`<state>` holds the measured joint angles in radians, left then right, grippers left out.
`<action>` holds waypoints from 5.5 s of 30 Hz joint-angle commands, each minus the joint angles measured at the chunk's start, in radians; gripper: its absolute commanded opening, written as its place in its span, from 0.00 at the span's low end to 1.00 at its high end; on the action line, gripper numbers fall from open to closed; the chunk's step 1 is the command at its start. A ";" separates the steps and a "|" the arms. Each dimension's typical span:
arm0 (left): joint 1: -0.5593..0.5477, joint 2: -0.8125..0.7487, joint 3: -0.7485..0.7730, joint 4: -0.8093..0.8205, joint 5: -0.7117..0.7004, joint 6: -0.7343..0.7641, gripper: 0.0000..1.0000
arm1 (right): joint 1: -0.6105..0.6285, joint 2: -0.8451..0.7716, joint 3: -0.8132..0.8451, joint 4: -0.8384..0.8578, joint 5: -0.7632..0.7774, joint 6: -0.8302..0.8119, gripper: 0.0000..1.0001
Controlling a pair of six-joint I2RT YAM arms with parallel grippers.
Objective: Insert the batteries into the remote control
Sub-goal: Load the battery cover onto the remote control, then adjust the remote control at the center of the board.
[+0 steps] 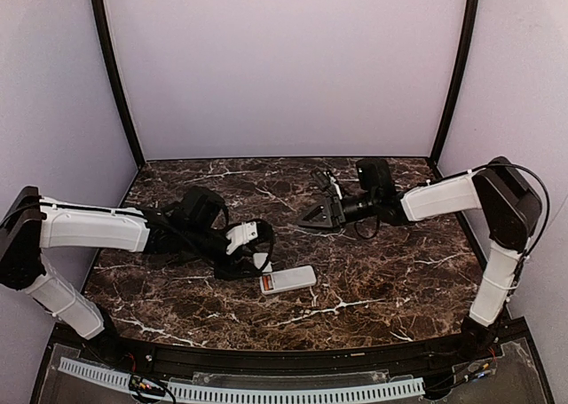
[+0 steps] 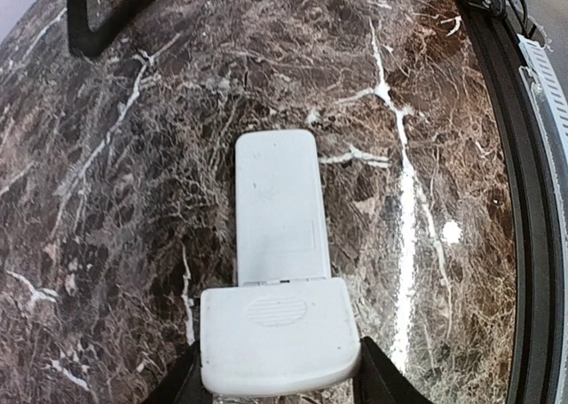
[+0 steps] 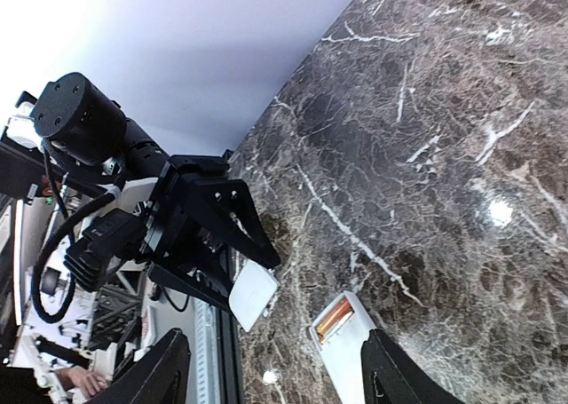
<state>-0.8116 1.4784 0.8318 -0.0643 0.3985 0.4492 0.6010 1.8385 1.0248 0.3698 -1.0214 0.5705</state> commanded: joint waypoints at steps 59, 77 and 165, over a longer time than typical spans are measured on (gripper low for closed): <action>-0.057 0.281 0.208 -0.242 -0.089 0.092 0.38 | -0.213 -0.101 -0.115 0.215 -0.013 0.059 0.99; -0.057 0.313 0.232 -0.278 -0.084 0.084 0.40 | -0.213 -0.097 -0.119 0.225 -0.019 0.065 0.99; 0.160 0.025 -0.183 0.304 -0.047 -0.914 0.51 | 0.095 0.343 0.388 -0.783 0.037 -0.886 0.61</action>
<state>-0.6582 1.5002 0.6662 0.1993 0.3031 -0.4362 0.6876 2.1536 1.3861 -0.3683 -0.9756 -0.2840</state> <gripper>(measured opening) 0.545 0.622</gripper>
